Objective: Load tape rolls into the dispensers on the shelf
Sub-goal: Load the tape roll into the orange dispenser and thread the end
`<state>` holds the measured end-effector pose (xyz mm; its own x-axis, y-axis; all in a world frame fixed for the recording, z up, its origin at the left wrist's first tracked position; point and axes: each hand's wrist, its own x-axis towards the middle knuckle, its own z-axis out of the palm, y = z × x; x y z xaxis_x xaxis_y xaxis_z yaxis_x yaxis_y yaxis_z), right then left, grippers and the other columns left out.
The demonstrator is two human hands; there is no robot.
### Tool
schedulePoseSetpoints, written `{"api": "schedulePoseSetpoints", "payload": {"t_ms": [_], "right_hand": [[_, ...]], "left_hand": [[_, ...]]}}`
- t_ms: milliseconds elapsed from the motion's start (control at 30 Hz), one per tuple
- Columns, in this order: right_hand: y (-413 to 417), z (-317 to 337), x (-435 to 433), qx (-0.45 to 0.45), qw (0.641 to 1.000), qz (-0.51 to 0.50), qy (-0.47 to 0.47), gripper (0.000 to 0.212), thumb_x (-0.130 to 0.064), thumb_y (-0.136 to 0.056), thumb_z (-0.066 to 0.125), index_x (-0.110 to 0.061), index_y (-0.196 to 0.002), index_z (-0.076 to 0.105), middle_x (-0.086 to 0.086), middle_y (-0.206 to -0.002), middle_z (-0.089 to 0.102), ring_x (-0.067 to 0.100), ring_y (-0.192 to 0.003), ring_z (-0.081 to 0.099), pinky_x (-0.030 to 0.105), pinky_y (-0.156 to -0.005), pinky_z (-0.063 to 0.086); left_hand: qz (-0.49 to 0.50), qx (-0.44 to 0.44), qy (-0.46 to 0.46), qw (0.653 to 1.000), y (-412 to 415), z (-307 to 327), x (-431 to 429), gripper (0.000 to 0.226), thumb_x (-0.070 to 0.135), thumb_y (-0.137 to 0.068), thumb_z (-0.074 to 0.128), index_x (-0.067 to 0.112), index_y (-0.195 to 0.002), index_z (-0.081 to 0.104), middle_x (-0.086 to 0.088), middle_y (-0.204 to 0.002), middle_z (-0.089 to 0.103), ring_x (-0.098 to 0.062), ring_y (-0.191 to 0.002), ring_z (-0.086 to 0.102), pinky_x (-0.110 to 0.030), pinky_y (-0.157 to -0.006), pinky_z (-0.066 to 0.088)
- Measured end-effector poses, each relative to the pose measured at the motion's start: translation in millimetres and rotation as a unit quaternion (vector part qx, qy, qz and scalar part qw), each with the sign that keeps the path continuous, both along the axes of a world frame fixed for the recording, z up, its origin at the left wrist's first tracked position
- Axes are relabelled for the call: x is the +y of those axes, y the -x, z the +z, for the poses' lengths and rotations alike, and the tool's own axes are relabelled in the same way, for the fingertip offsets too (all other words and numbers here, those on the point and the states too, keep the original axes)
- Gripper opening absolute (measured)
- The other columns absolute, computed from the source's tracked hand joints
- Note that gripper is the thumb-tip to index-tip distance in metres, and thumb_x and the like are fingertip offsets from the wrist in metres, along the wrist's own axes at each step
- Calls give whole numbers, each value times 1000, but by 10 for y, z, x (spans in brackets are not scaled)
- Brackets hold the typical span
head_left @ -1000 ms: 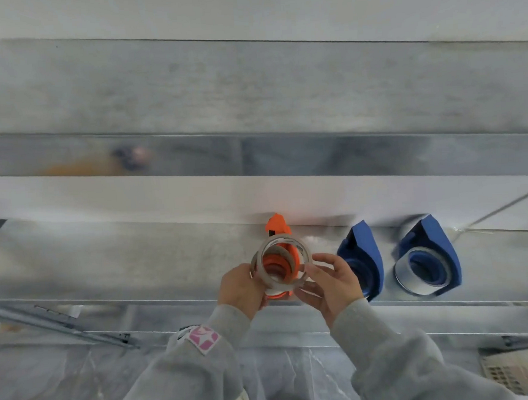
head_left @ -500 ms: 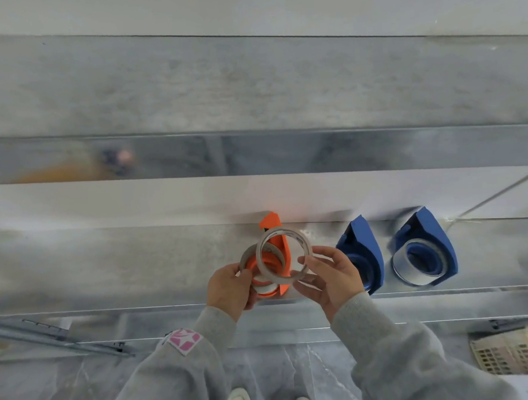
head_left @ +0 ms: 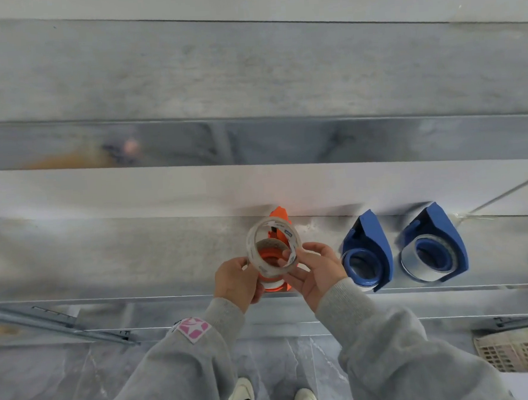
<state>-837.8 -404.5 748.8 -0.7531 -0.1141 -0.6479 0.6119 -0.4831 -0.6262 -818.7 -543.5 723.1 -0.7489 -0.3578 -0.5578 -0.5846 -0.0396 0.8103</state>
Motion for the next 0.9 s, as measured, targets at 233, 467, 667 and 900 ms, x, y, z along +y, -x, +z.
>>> {"api": "schedulePoseSetpoints", "payload": {"t_ms": [233,467,667,900], "right_hand": [[-9,0,2,-2,1000,8,-13,18,-1,-90,54,-13,-102,46,18,-87,69,35,-68,69,51,-74,53],[28,21,95,-11,1000,-2,-10,15,0,-91,51,-14,-97,47,13,-80,70,31,-66,67,45,-67,55],[53,66,92,-6,1000,-2,-26,17,-1,-90,52,-14,-100,48,9,-74,70,28,-60,66,37,-51,54],[70,110,58,1,998,5,-61,22,-2,-90,53,-14,-108,48,5,-71,72,23,-52,65,29,-41,49]], "left_hand": [[-29,-24,37,999,-27,-97,-99,29,10,-88,52,3,-61,59,-14,-47,51,-17,-29,36,-18,-35,31],[17,42,112,993,-13,-67,-272,26,9,-85,47,2,-64,61,-13,-47,53,-22,-35,41,-22,-37,34],[191,24,-55,980,-6,-54,-455,28,5,-86,44,11,-61,54,-1,-35,45,-8,-24,31,-11,-32,27],[258,-15,21,966,65,-310,-1261,24,8,-86,48,7,-64,57,-8,-42,53,-10,-22,43,-17,-33,44]]}}
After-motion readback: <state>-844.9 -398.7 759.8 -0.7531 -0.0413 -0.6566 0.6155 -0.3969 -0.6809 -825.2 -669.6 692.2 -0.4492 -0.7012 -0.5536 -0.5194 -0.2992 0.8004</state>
